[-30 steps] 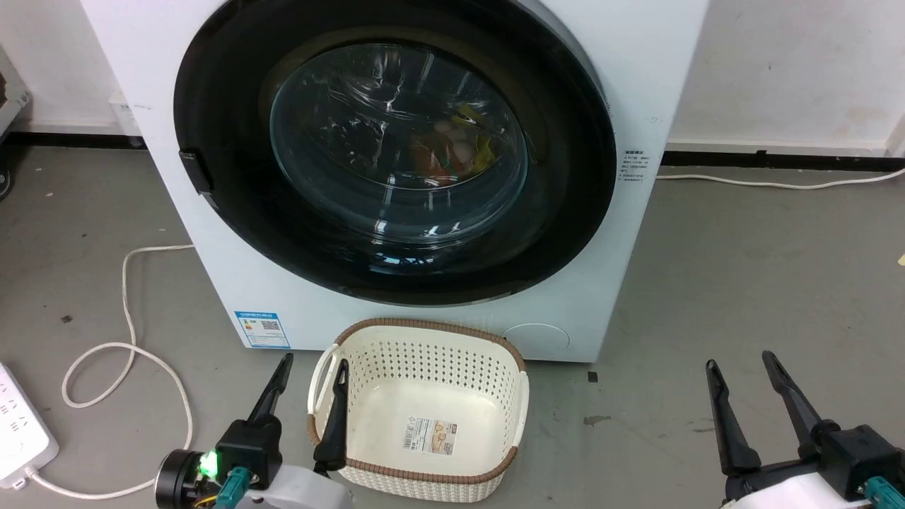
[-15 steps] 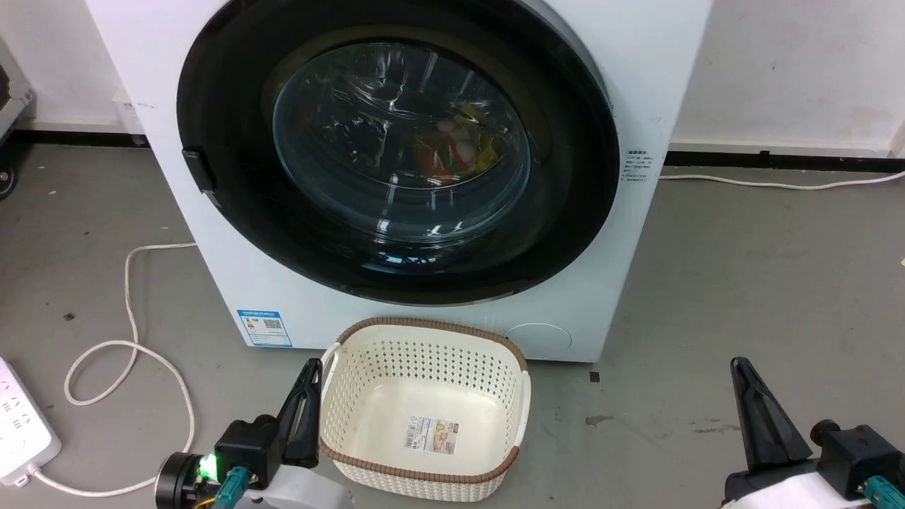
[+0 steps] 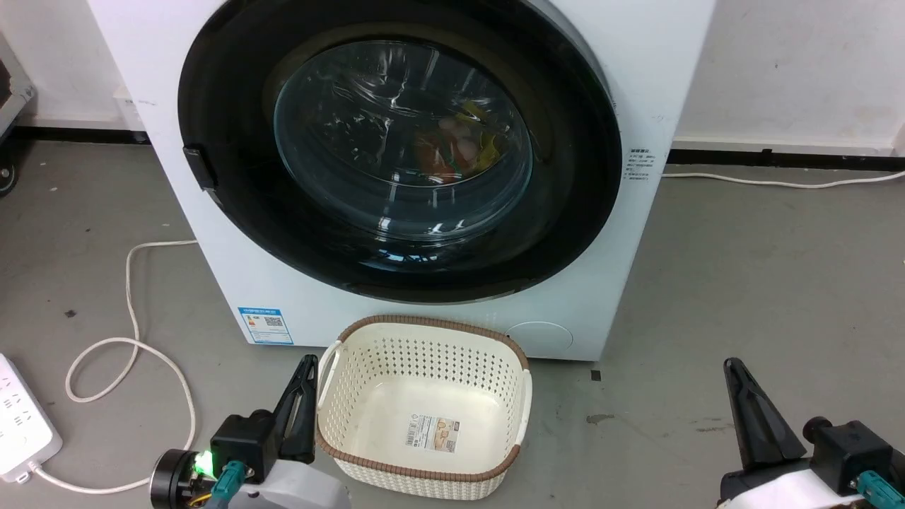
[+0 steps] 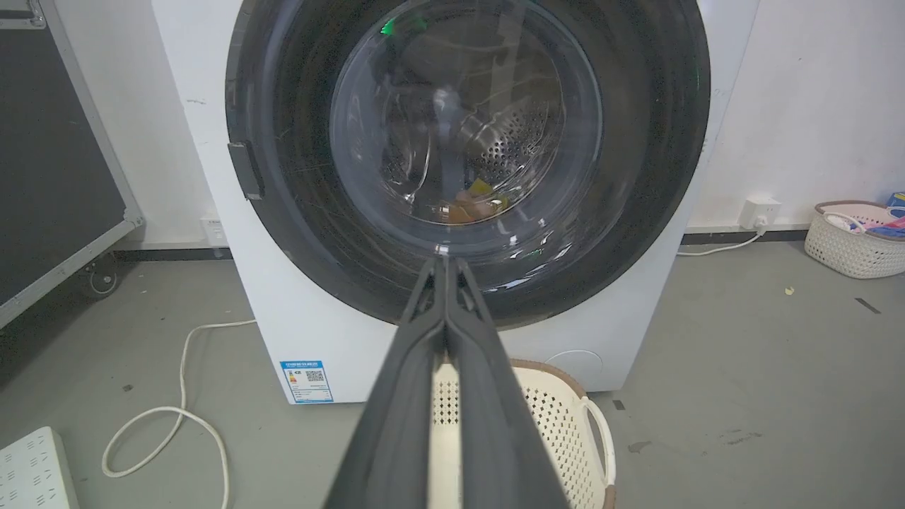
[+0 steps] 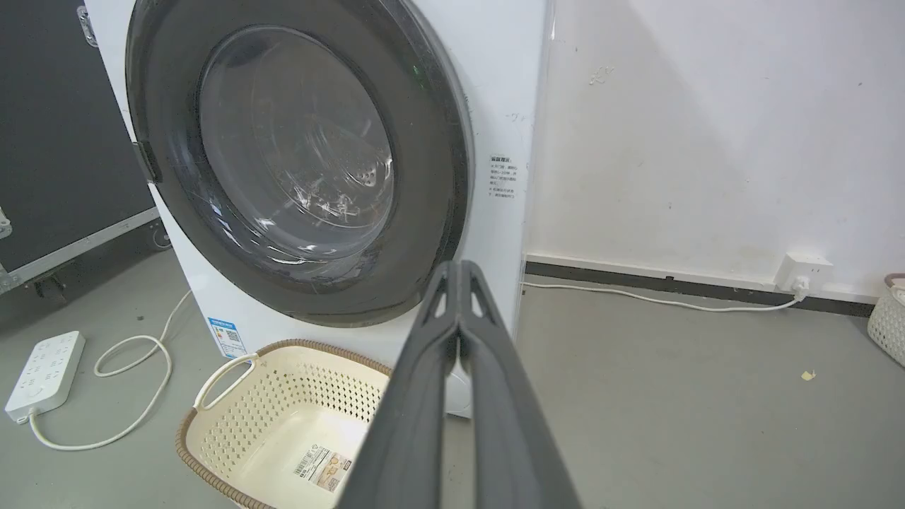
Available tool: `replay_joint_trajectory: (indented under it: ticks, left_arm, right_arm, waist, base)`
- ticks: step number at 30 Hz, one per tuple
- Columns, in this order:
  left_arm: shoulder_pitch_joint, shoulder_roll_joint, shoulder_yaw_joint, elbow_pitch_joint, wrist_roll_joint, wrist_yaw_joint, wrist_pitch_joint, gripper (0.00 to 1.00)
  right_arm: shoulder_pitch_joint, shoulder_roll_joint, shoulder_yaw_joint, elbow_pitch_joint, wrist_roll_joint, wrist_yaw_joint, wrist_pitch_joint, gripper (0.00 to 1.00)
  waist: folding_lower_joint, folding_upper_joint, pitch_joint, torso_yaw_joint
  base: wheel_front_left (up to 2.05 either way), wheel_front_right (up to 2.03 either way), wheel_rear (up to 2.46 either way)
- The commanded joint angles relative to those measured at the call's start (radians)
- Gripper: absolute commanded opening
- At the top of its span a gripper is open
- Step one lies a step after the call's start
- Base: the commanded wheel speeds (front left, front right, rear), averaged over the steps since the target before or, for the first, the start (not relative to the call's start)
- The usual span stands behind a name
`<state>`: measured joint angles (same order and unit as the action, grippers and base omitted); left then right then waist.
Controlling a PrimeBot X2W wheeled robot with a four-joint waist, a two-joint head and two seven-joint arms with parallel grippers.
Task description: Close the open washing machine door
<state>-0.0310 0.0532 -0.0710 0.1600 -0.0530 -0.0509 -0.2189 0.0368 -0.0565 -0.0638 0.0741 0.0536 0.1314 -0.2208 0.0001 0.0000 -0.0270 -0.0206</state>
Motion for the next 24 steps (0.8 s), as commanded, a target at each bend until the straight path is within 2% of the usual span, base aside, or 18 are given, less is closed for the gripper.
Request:
replay_joint_trajectory:
  ticks: [1, 24]
  left_arm:
    - [0.005, 0.000, 0.004, -0.008, 0.008, 0.007, 0.007, 0.00]
    - [0.012, -0.001, 0.021, -0.045, 0.019, 0.018, 0.058, 0.00]
  right_arm:
    - [-0.006, 0.001, 0.002, -0.007, -0.007, 0.000, 0.008, 0.00]
    - [-0.013, 0.002, 0.017, -0.023, -0.018, 0.000, 0.059, 0.00]
  waist:
    - [-0.0001, 0.0000, 0.000, 0.000]
    - [-0.0001, 0.0000, 0.007, 0.005]
  base:
    - [0.00, 0.00, 0.00]
    - [0.00, 0.00, 0.00]
